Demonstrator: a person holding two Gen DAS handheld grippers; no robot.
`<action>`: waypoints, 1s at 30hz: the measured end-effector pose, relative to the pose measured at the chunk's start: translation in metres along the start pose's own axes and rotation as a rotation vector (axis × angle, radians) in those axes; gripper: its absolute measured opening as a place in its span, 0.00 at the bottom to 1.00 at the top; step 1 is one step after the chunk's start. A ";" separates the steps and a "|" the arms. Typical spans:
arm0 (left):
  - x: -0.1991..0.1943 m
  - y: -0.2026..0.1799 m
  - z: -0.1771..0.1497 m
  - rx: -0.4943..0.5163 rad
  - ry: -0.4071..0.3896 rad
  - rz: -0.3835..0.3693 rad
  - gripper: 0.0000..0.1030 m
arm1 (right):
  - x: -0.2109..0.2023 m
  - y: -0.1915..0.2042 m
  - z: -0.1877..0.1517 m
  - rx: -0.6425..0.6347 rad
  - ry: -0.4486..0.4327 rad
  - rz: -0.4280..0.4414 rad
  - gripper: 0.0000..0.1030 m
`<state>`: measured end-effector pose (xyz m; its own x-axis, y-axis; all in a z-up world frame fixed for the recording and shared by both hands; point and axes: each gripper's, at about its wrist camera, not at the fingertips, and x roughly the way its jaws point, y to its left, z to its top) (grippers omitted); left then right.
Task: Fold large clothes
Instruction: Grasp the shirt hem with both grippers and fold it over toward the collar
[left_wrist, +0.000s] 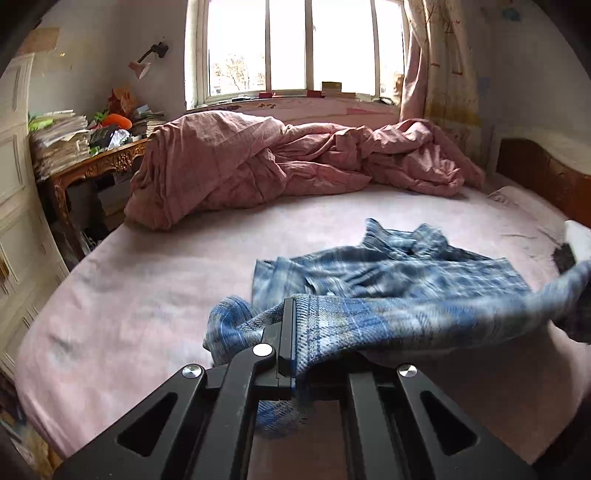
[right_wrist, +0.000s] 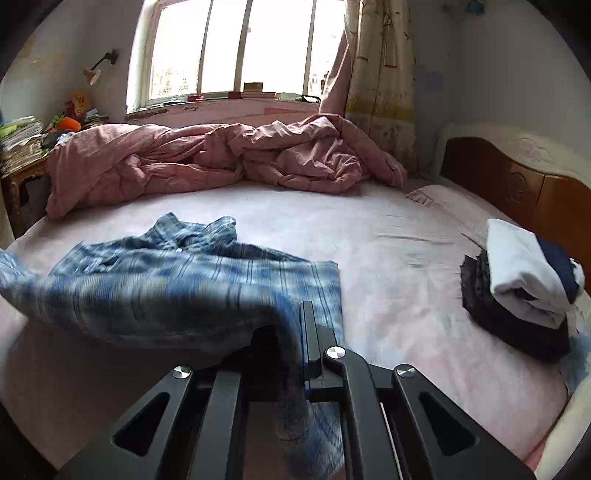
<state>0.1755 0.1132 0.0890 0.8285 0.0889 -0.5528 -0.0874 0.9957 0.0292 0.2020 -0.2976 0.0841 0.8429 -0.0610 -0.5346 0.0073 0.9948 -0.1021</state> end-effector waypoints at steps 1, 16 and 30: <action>0.017 -0.003 0.009 0.004 0.016 0.009 0.03 | 0.018 0.001 0.011 0.006 0.015 -0.007 0.05; 0.199 -0.007 0.044 -0.013 0.327 0.037 0.03 | 0.213 0.025 0.050 0.051 0.227 0.006 0.05; 0.177 0.001 0.044 0.041 0.134 0.000 0.50 | 0.237 0.000 0.062 0.108 0.233 0.025 0.63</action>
<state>0.3464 0.1311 0.0275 0.7473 0.0872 -0.6587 -0.0620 0.9962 0.0614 0.4355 -0.3069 0.0095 0.6971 -0.0407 -0.7158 0.0556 0.9985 -0.0026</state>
